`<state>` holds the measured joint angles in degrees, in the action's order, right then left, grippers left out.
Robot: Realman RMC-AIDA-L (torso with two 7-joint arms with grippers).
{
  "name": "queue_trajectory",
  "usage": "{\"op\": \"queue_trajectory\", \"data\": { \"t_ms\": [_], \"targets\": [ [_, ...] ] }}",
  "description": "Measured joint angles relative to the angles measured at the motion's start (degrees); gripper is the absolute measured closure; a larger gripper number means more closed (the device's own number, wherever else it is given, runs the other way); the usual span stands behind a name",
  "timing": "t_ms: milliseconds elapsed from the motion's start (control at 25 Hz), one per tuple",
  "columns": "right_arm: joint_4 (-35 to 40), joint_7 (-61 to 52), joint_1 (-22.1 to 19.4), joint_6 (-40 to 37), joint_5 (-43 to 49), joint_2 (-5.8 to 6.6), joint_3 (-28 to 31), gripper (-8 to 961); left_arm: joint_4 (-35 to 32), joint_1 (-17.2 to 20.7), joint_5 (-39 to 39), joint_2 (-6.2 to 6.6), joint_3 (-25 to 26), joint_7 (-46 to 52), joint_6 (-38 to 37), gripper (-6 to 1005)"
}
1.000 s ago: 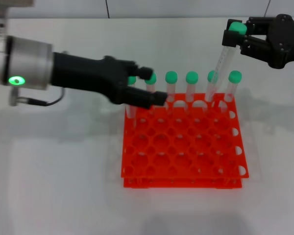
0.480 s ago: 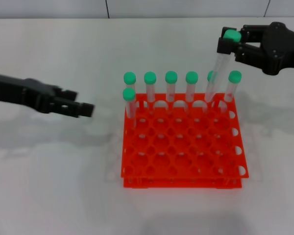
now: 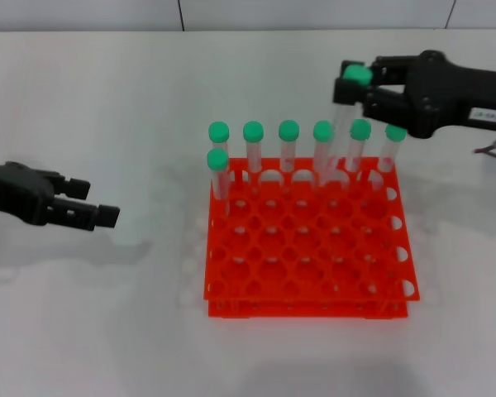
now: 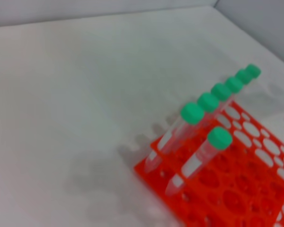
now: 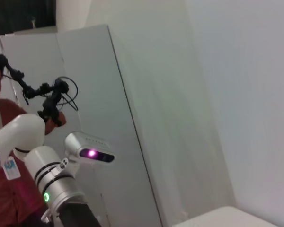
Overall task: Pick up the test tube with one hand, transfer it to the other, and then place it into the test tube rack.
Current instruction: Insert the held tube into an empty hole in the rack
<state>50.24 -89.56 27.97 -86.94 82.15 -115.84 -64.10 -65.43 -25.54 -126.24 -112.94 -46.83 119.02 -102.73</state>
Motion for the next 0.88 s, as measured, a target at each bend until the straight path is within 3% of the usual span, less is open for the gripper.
{"op": "queue_trajectory", "data": {
  "t_ms": [560,880],
  "targets": [
    [-0.1,3.7,-0.5,10.7,-9.2,-0.09,-13.7,687,0.7,2.0,-1.7,-2.10,0.1,-12.6,3.1,124],
    [0.0,5.2,-0.8,13.4,-11.9,-0.11,-16.5,687,2.7,1.7,-2.0,-3.59,-0.3,-15.7,5.5,125]
  ]
}}
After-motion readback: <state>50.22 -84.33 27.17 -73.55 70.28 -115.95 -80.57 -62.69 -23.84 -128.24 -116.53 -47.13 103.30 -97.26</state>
